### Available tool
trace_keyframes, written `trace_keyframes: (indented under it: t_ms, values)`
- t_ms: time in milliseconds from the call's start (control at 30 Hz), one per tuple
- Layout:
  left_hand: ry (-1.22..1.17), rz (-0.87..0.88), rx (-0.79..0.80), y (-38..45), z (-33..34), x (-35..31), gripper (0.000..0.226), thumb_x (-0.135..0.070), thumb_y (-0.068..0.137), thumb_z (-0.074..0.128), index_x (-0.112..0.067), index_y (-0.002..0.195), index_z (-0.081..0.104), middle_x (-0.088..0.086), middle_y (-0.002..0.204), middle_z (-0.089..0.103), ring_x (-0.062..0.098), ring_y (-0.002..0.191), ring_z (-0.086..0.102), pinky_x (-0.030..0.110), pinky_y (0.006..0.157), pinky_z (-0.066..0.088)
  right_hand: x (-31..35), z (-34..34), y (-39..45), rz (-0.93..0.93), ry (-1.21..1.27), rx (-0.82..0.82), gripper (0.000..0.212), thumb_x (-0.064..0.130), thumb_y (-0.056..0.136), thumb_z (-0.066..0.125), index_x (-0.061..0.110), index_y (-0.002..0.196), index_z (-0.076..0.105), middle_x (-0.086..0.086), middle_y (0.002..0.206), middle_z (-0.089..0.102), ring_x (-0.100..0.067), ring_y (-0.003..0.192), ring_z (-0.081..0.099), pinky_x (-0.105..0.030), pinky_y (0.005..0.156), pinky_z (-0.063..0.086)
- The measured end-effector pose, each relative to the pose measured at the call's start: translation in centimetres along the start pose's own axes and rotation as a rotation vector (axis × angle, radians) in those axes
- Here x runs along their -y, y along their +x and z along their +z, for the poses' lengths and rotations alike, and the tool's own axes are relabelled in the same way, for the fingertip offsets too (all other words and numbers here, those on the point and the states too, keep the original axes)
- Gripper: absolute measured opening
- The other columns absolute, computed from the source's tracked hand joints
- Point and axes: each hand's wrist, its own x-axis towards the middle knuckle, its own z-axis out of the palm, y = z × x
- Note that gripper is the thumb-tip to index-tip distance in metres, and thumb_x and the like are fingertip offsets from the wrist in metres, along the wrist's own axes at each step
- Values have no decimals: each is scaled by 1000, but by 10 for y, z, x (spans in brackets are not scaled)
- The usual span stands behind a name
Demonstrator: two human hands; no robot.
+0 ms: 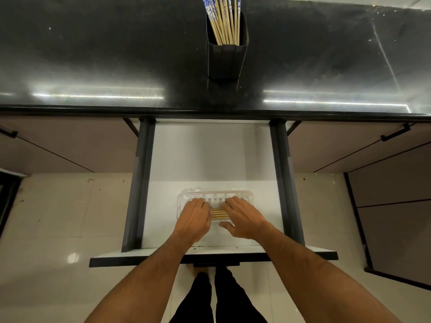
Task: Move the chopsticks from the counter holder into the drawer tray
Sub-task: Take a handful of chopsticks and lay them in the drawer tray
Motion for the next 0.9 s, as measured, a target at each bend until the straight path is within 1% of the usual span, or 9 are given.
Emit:
trace_keyframes:
  t_ms: [100, 167, 267, 333, 433, 567, 733, 833, 900]
  values:
    - [-4, 60, -105, -4, -7, -3, 27, -29, 102, 43, -15, 116, 62, 2, 112, 64, 18, 100, 57, 35, 97, 48, 2, -8, -1, -18, 10, -106, 63, 60, 93, 46, 10, 132, 51, -7, 126, 59, -23, 111, 55, -38, 100, 50]
    - [-5, 82, -171, -6, -13, -5, 30, -32, 101, 42, -14, 117, 60, 4, 113, 64, 20, 102, 58, 36, 101, 48, 5, -15, -2, -21, 28, -166, 64, 59, 94, 45, 10, 135, 48, -7, 130, 57, -23, 114, 54, -37, 102, 49]
    - [0, 77, -267, -4, -25, -6, 36, -38, 101, 43, -15, 123, 57, 5, 120, 64, 22, 108, 60, 38, 105, 46, 7, -28, -4, 1, 6, -212, 66, 58, 98, 35, 8, 140, 43, -10, 137, 55, -26, 122, 53, -38, 108, 44]
    - [27, 64, -271, 0, -38, -6, 43, -42, 102, 40, -14, 132, 53, 6, 129, 61, 23, 118, 57, 39, 111, 41, 6, -39, -3, 27, -51, -228, 68, 58, 101, 27, 7, 143, 43, -12, 141, 55, -28, 127, 55, -38, 111, 38]
    - [63, 57, -291, 15, -64, -5, 50, -43, 103, 34, -12, 138, 50, 10, 136, 58, 27, 126, 54, 41, 116, 37, 3, -64, 4, 102, -95, -240, 69, 59, 102, 26, 7, 145, 40, -14, 146, 51, -31, 133, 51, -38, 112, 26]
    - [79, 72, -371, 48, -118, -9, 54, -43, 103, 30, -9, 139, 50, 13, 140, 57, 30, 130, 53, 44, 117, 36, -9, -111, 25, 205, -119, -330, 68, 57, 103, 27, 7, 149, 33, -14, 153, 43, -31, 139, 43, -39, 116, 23]
    - [109, 105, -507, 102, -196, -20, 56, -40, 104, 29, -4, 143, 49, 16, 143, 55, 31, 135, 49, 45, 118, 35, -31, -192, 58, 254, -156, -467, 67, 53, 103, 27, 6, 151, 33, -16, 154, 41, -32, 143, 40, -44, 120, 30]
    - [124, 125, -575, 138, -239, -29, 56, -40, 104, 29, -4, 143, 47, 15, 142, 55, 29, 136, 47, 44, 119, 33, -46, -242, 79, 278, -165, -569, 64, 48, 104, 35, 6, 151, 32, -14, 154, 42, -30, 144, 38, -44, 119, 32]
    - [141, 121, -609, 161, -263, -35, 55, -41, 104, 29, -6, 143, 46, 14, 143, 54, 28, 136, 46, 43, 120, 31, -56, -272, 93, 285, -184, -620, 61, 46, 104, 36, 7, 150, 33, -13, 152, 43, -29, 142, 39, -44, 119, 33]
